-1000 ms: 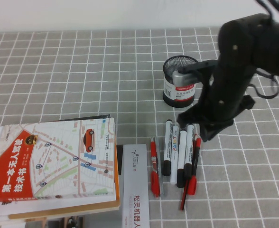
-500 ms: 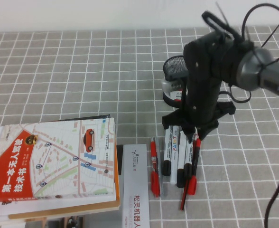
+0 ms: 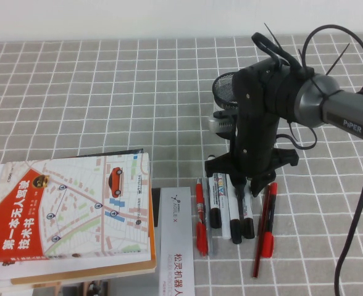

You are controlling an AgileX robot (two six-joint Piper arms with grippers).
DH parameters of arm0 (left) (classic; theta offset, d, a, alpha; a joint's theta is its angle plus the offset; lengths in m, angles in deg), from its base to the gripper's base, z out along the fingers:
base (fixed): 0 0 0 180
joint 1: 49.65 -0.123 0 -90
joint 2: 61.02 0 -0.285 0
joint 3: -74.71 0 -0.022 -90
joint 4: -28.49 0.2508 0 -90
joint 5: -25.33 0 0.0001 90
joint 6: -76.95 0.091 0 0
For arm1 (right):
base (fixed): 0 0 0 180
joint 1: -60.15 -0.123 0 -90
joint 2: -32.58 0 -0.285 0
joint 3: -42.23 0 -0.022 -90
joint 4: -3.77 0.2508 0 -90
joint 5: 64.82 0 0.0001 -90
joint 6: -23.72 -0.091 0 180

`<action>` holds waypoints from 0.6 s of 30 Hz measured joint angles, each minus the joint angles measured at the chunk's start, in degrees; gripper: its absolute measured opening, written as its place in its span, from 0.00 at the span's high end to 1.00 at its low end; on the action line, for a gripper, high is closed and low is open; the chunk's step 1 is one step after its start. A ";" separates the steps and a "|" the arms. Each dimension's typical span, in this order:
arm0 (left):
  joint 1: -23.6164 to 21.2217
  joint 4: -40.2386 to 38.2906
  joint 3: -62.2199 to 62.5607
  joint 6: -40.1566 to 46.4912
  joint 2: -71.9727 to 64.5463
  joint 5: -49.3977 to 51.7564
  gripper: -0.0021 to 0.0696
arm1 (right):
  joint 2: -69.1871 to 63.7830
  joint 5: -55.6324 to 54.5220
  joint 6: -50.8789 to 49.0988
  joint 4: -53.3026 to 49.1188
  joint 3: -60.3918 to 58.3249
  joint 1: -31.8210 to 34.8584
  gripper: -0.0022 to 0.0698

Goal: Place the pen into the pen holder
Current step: Pick up the pen on the table

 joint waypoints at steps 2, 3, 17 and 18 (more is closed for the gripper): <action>0.00 0.30 0.00 0.00 0.00 0.00 0.98 | -0.13 0.00 -0.04 0.00 0.00 0.00 0.76; 0.00 0.30 0.00 0.00 0.00 0.00 0.98 | -0.13 0.00 -0.04 0.00 0.00 0.00 0.77; 0.00 0.30 0.00 0.00 0.00 0.00 0.98 | 1.13 -0.40 0.46 -2.91 0.00 0.00 0.84; 0.00 0.00 0.00 0.00 0.00 0.00 0.98 | 2.41 -1.22 0.85 -3.73 -0.29 0.00 0.84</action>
